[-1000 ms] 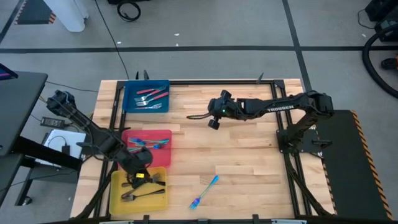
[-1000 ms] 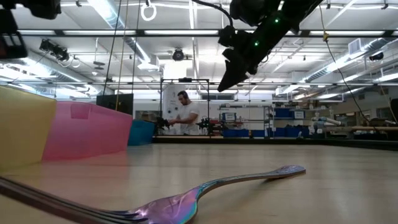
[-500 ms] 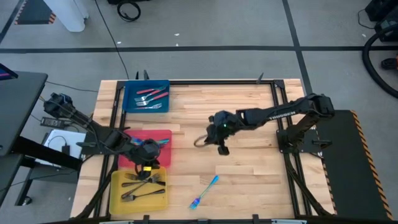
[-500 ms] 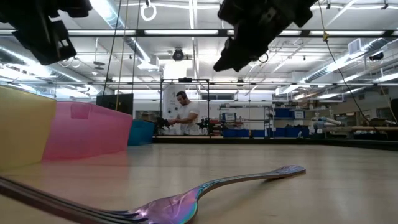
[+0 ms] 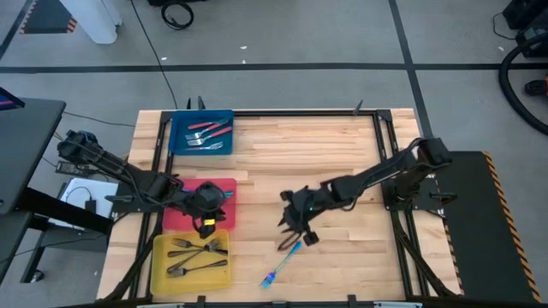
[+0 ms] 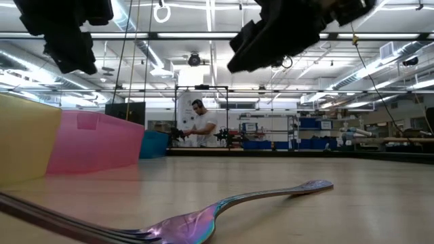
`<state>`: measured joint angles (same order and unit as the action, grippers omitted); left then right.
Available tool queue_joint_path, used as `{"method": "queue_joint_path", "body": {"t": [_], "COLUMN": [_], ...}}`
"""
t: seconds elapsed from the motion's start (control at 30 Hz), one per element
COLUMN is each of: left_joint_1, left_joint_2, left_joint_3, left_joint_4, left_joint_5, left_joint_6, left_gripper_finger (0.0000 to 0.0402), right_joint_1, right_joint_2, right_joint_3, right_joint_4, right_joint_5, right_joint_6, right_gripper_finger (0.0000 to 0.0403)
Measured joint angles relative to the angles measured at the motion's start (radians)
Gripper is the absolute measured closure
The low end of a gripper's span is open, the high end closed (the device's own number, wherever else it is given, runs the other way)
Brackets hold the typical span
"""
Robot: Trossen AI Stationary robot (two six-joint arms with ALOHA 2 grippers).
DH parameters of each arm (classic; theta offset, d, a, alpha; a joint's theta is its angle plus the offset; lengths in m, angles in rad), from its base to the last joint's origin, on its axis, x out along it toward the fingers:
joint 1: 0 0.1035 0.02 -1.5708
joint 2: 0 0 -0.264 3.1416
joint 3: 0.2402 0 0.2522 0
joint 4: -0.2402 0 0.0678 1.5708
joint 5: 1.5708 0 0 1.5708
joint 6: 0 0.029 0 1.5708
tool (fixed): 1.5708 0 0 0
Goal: Sort silverware by color (type)
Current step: Put the blue fork into the pink bin
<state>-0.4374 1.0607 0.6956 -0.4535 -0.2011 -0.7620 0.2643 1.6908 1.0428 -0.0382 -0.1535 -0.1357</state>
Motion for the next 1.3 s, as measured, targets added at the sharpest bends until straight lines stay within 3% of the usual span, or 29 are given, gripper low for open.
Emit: {"method": "queue_joint_path", "body": {"t": [0.2, 0.57, 0.77, 0.9, 1.3], "left_joint_1": [0.0, 0.0, 0.0, 0.0, 0.0], "left_joint_2": [0.0, 0.0, 0.0, 0.0, 0.0], "left_joint_3": [0.0, 0.0, 0.0, 0.001, 0.001], "left_joint_4": [0.008, 0.107, 0.11, 0.117, 0.127], "left_joint_5": [-0.118, -0.121, -0.121, -0.121, -0.121], "left_joint_6": [-0.012, -0.01, -0.011, -0.011, -0.012], "left_gripper_finger": [0.0306, 0.0306, 0.0306, 0.0306, 0.0306], "right_joint_1": [0.057, 0.175, 0.201, 0.204, 0.2], "right_joint_2": [0.101, 0.267, 0.333, 0.374, 0.384], "right_joint_3": [0.0, 0.0, 0.004, 0.005, 0.008], "right_joint_4": [0.112, 0.294, 0.36, 0.42, 0.341], "right_joint_5": [-0.065, -0.023, -0.019, 0.039, 0.124], "right_joint_6": [-0.002, -0.091, -0.129, -0.138, -0.027], "right_gripper_finger": [0.0286, 0.0286, 0.0286, 0.0286, 0.0286]}}
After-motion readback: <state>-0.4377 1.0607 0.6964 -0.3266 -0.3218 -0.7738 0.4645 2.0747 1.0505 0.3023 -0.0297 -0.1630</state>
